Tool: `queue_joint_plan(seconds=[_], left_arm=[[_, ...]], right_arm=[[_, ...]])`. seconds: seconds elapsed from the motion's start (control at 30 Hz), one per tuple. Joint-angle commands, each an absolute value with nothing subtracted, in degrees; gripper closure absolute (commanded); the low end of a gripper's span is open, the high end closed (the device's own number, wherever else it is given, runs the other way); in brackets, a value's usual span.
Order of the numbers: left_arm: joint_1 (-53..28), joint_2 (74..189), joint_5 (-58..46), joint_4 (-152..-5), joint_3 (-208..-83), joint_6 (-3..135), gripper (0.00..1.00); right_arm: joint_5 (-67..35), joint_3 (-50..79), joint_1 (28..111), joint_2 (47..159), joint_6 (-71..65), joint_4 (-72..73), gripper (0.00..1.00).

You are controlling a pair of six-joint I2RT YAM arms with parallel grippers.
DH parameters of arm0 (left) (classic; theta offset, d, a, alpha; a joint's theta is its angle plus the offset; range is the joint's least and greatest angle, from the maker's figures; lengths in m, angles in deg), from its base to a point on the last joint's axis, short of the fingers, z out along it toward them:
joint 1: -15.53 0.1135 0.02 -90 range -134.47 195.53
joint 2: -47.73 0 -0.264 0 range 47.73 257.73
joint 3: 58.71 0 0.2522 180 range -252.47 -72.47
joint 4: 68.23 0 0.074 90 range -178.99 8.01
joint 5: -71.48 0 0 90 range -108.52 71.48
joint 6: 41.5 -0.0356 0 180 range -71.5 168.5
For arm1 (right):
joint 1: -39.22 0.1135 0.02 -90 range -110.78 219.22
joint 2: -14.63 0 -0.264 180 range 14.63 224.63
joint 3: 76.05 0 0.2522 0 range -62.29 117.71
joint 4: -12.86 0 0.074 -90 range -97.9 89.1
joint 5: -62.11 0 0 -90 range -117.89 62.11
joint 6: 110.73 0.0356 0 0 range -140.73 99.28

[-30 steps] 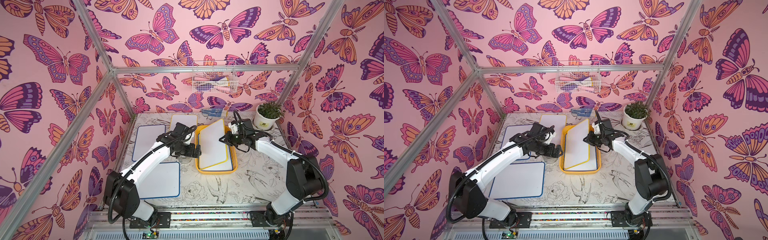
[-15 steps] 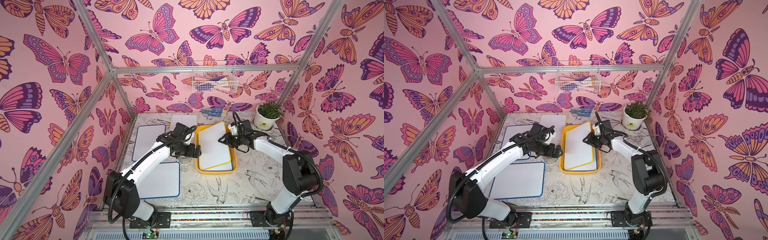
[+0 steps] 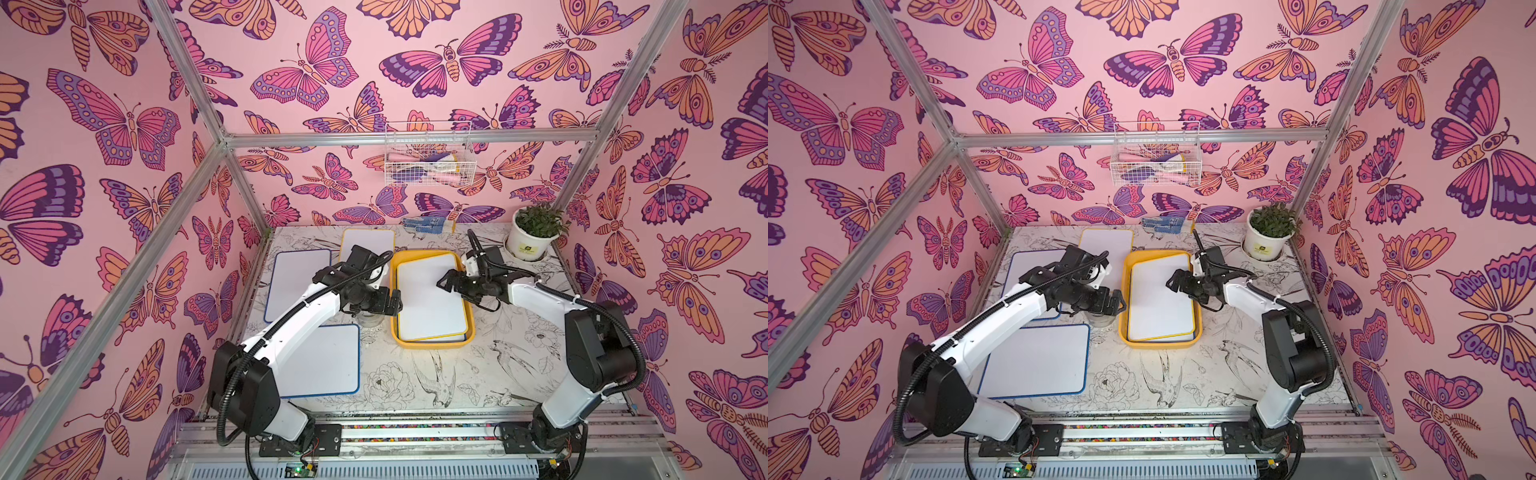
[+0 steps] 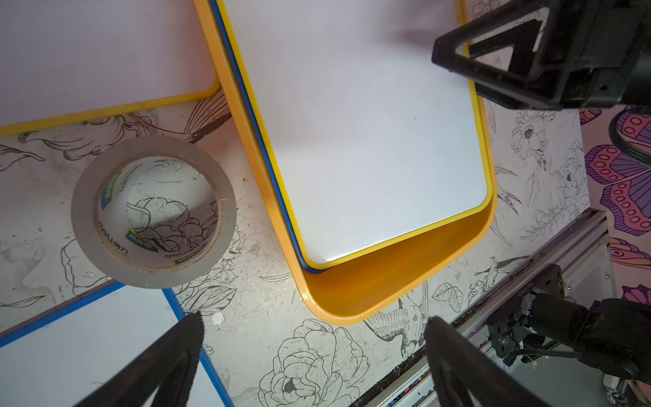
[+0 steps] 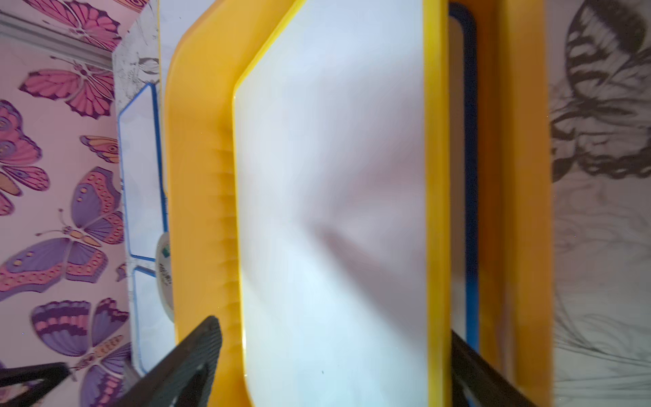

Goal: Put the whiteboard into the storage box
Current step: Place the whiteboard in the storage box, then move the storage box to the center of the board.

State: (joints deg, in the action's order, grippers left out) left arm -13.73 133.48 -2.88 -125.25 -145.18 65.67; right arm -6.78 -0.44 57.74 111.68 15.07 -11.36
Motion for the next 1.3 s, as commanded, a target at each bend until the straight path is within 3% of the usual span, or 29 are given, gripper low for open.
queue_joint_plan(seconds=[0.0,0.57,0.8,1.27], left_arm=[[-13.3,135.1,-2.3,-125.1,-144.2,66.7,0.0],[-17.4,142.7,-12.7,-121.7,-147.6,76.8,0.0],[-17.6,149.6,-13.7,-117.6,-152.8,78.4,0.0],[-17.2,165.1,-10.9,-116.9,-165.7,77.0,0.0]], right_arm=[[-11.9,-2.1,57.9,107.2,12.9,-11.0,0.01],[-34.0,-13.5,59.7,90.9,11.5,-11.0,0.02],[-36.1,-21.3,59.8,79.8,12.3,-11.4,0.03],[-38.0,-24.3,59.8,65.5,12.9,-20.8,0.04]])
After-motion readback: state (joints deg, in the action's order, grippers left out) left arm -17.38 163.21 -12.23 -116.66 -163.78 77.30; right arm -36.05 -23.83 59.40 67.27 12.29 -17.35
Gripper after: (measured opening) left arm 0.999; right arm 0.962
